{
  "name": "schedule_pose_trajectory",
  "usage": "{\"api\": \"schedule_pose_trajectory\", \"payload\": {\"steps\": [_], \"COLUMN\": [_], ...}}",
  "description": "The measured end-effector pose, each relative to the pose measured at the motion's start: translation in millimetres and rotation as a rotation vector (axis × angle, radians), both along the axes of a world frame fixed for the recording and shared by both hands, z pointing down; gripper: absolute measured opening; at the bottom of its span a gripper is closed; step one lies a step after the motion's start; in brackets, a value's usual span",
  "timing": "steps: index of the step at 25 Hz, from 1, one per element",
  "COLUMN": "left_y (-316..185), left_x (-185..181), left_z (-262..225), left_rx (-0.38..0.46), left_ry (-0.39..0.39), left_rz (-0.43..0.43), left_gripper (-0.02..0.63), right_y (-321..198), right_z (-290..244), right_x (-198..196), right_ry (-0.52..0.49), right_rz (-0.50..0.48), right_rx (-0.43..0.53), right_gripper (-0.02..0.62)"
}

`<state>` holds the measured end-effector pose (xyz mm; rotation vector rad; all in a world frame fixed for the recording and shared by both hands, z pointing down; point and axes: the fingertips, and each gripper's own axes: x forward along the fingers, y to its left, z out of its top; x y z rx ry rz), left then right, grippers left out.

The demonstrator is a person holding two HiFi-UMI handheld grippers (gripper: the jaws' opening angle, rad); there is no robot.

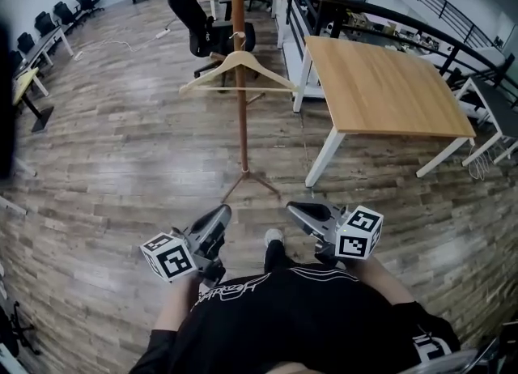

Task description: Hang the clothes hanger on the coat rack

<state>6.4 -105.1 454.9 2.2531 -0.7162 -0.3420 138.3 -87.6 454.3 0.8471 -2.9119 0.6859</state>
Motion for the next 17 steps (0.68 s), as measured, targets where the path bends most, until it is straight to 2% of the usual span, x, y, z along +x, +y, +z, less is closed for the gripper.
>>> {"api": "schedule_pose_trajectory", "payload": {"steps": [3, 10, 17], "left_y": [7.6, 12.6, 19.4], "left_x": [-2.8, -7.3, 13.3], "left_z": [2.0, -3.9, -21.8], "left_rx": [-0.003, 0.015, 0.050], "left_ry": [0.019, 0.038, 0.035], "left_rz": [-0.005, -0.016, -0.015], "left_gripper": [0.006, 0.006, 0.006], "right_y": [7.3, 8.6, 13.0], "right_z": [0.5, -12.0, -23.0], "right_x": [2.3, -4.0, 10.3], "right_ry": [0.028, 0.026, 0.004], "right_rz": [0.011, -0.001, -0.010], "right_rx": [-0.007, 0.015, 0.016], "right_gripper": [0.038, 0.038, 0.038]}}
